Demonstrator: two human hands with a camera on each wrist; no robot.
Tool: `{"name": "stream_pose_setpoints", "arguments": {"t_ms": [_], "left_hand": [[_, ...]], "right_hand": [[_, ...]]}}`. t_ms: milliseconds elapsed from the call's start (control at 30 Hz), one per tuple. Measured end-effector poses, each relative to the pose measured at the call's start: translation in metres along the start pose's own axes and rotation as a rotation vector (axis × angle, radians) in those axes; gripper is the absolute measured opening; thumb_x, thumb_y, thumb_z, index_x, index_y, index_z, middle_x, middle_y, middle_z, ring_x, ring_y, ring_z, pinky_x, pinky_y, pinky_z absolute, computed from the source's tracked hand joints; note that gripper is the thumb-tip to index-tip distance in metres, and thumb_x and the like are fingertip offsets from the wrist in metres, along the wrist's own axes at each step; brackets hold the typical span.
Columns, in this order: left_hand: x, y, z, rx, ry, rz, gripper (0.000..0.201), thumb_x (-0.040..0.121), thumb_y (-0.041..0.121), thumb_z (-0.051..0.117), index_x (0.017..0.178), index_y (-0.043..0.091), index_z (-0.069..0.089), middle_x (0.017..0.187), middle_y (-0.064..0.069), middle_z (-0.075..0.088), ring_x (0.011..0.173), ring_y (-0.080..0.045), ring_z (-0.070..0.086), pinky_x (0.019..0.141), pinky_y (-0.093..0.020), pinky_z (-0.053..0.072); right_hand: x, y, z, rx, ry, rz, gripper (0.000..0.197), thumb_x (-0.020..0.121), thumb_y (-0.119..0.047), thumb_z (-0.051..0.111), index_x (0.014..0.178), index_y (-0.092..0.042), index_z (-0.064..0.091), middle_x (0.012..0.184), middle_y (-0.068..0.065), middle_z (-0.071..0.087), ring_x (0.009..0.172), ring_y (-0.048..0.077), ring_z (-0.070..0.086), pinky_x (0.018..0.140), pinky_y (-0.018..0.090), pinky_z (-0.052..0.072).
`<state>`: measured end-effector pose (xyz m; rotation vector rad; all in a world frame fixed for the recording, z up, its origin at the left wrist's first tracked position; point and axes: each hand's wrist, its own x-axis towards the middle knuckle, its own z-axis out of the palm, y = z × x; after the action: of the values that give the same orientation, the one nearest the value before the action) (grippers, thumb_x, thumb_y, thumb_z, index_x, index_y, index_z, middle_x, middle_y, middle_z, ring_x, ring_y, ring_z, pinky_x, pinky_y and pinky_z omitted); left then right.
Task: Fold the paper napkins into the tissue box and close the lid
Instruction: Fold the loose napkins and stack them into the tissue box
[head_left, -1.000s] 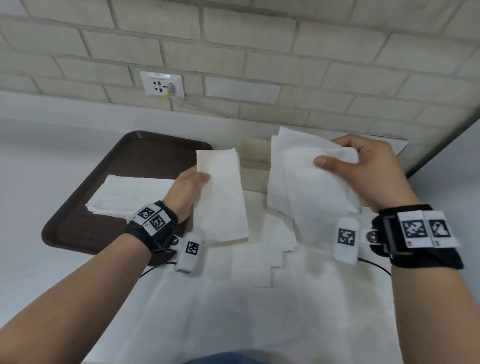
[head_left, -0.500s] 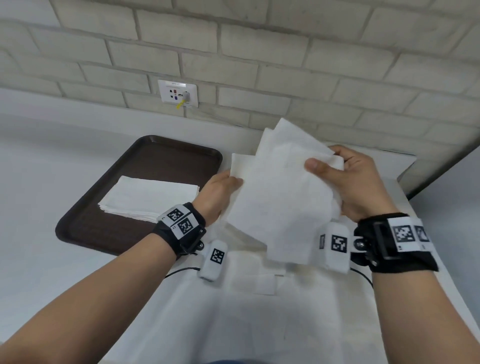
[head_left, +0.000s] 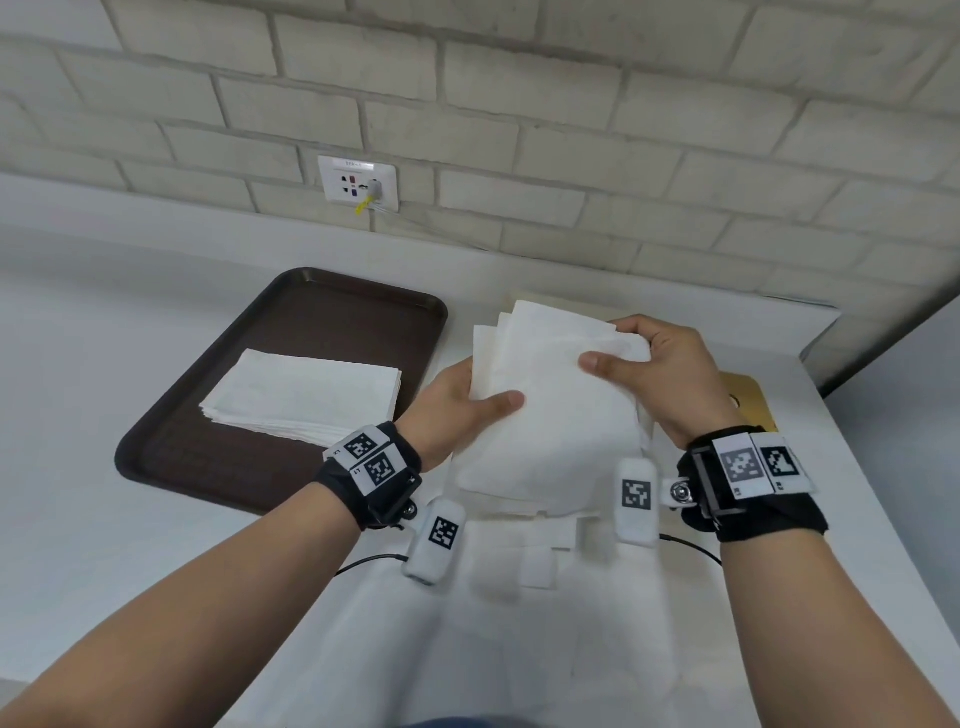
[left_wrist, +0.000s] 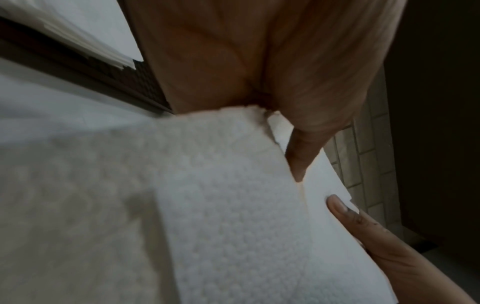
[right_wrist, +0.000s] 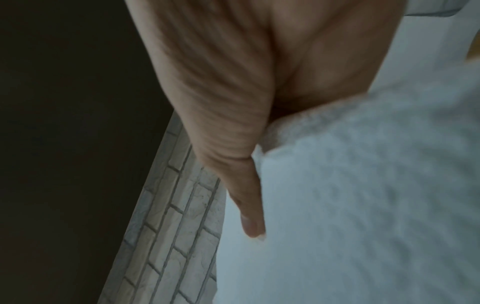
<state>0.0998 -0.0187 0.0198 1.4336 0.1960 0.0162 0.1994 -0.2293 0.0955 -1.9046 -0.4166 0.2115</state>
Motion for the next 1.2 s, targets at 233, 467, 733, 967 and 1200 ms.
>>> {"name": "stream_pose_setpoints", "arguments": {"t_ms": [233, 467, 733, 967, 1200], "left_hand": [[0.005, -0.001, 0.002, 0.005, -0.069, 0.004, 0.047, 0.094, 0.009, 0.07, 0.139, 0.01, 0.057, 0.132, -0.009, 0.071, 0.122, -0.031, 0.068, 0.108, -0.056, 0.05], [0.003, -0.001, 0.002, -0.018, -0.079, -0.018, 0.05, 0.091, 0.013, 0.07, 0.139, 0.012, 0.056, 0.133, -0.008, 0.071, 0.123, -0.031, 0.068, 0.109, -0.056, 0.05], [0.002, 0.003, -0.002, -0.076, -0.027, -0.088, 0.038, 0.1, -0.009, 0.047, 0.13, 0.01, 0.06, 0.118, -0.005, 0.077, 0.106, -0.024, 0.074, 0.085, -0.033, 0.061], [0.003, 0.009, 0.002, -0.111, 0.086, -0.08, 0.048, 0.091, -0.018, 0.036, 0.115, 0.012, 0.064, 0.1, -0.001, 0.078, 0.089, -0.018, 0.074, 0.074, -0.029, 0.06], [0.002, 0.017, 0.01, -0.163, 0.145, -0.052, 0.043, 0.091, -0.016, 0.038, 0.12, 0.005, 0.063, 0.108, -0.01, 0.073, 0.097, -0.027, 0.07, 0.085, -0.037, 0.059]], "right_hand": [[-0.004, -0.001, -0.01, 0.064, 0.034, -0.002, 0.023, 0.078, -0.014, 0.088, 0.098, -0.017, 0.075, 0.092, 0.003, 0.079, 0.086, 0.026, 0.077, 0.079, 0.042, 0.064], [-0.004, 0.0, -0.024, 0.045, 0.121, 0.0, 0.021, 0.077, -0.017, 0.089, 0.093, -0.022, 0.077, 0.091, 0.002, 0.079, 0.082, 0.024, 0.074, 0.082, 0.048, 0.063], [-0.01, -0.006, -0.044, -0.004, 0.265, -0.043, 0.014, 0.082, -0.028, 0.085, 0.091, -0.03, 0.074, 0.085, -0.009, 0.076, 0.077, 0.014, 0.071, 0.07, 0.032, 0.061], [-0.038, -0.048, -0.064, 0.367, 0.326, -0.234, 0.012, 0.09, -0.014, 0.077, 0.089, -0.025, 0.071, 0.088, -0.004, 0.075, 0.081, 0.015, 0.07, 0.075, 0.035, 0.06], [-0.057, -0.059, -0.039, 0.708, 0.314, -0.155, 0.009, 0.094, -0.019, 0.069, 0.101, -0.018, 0.063, 0.097, -0.003, 0.075, 0.087, 0.012, 0.07, 0.077, 0.031, 0.06]]}}
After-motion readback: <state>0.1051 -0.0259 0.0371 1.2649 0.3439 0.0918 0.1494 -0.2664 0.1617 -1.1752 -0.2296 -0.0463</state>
